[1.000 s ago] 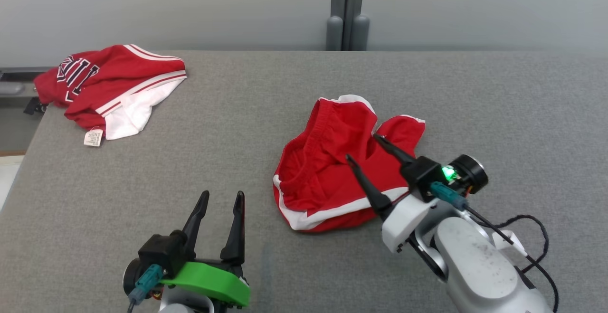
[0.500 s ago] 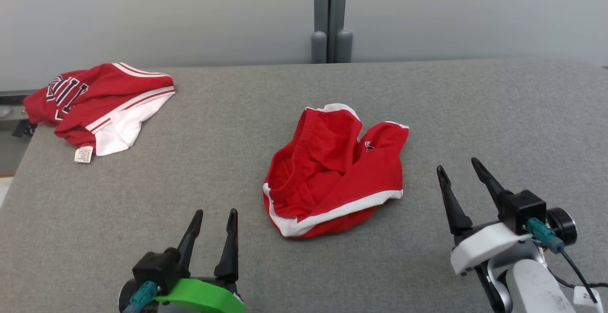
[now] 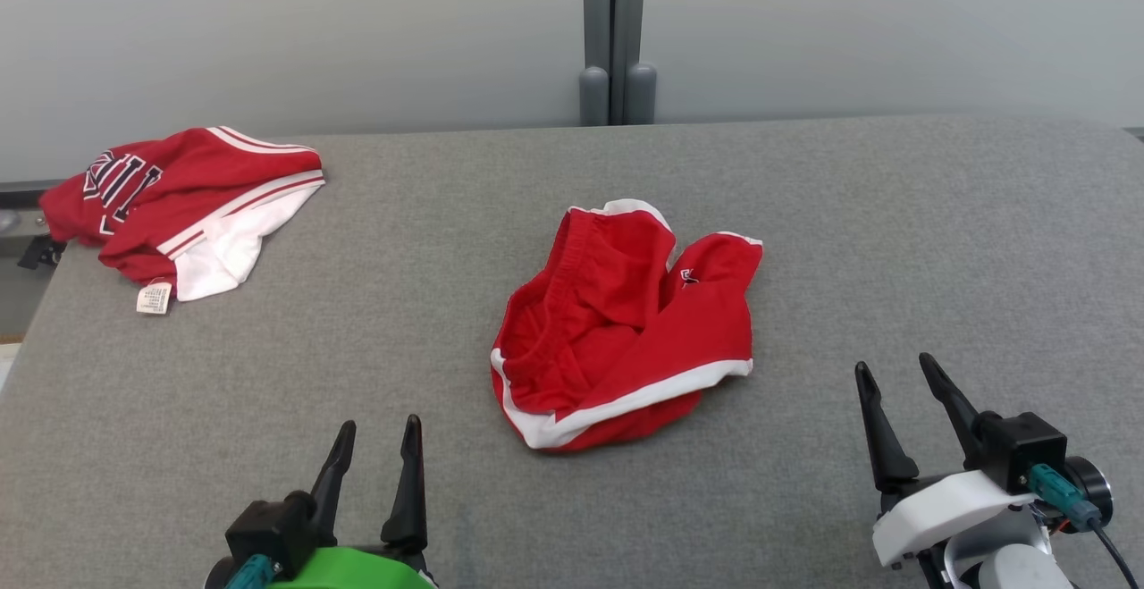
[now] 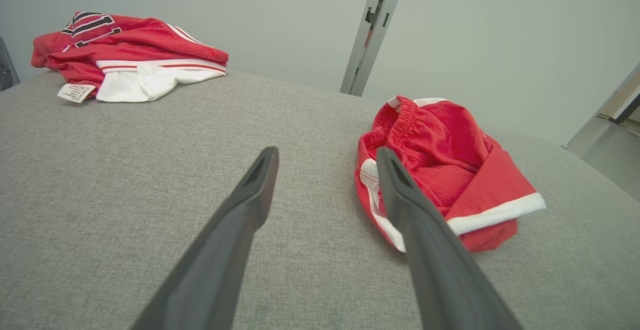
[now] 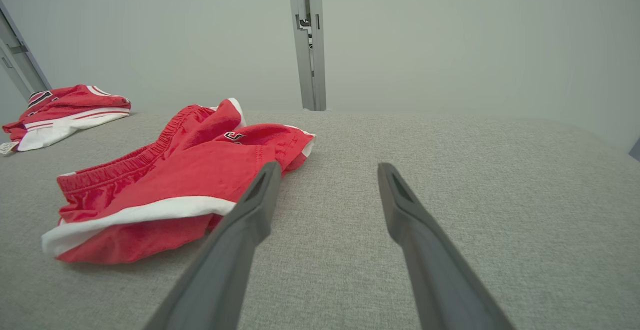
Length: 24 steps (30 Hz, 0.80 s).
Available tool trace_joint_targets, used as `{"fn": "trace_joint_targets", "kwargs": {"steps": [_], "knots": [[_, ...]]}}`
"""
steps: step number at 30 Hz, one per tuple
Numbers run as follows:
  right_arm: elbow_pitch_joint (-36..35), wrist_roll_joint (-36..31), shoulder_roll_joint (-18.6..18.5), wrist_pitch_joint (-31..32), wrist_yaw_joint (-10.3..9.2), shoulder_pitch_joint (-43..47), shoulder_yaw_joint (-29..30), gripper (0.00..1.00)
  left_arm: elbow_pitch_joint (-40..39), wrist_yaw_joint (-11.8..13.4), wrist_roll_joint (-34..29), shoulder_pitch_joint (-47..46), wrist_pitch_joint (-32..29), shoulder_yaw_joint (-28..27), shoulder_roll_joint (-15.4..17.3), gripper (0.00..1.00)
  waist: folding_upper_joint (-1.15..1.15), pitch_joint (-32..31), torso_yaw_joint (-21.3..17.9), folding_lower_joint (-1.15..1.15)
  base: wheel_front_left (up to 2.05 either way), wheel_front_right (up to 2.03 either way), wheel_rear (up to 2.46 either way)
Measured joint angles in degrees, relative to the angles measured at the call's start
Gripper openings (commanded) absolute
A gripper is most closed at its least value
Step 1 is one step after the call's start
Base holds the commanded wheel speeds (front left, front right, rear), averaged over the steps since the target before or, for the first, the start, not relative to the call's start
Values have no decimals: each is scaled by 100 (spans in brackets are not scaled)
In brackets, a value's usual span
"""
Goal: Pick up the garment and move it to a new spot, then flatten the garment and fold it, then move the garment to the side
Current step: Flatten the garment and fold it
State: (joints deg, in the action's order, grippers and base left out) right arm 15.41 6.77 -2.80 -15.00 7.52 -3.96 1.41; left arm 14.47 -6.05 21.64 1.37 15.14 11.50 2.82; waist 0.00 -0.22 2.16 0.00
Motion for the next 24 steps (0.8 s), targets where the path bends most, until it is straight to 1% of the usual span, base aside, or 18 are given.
{"fn": "trace_joint_targets", "kwargs": {"steps": [19,22,24], "knots": [[115,75,0,0,0,23,-5,100,16,-3,-7,10,0,-29,0,100,0,-2,-10,0,0,0,0],[115,76,0,0,0,14,-14,100,107,-30,-140,-18,0,48,0,100,0,10,-19,0,0,0,0],[122,76,1,-1,0,3,-33,100,267,-62,-368,-176,-1,169,10,100,0,29,-28,0,0,0,0]]}}
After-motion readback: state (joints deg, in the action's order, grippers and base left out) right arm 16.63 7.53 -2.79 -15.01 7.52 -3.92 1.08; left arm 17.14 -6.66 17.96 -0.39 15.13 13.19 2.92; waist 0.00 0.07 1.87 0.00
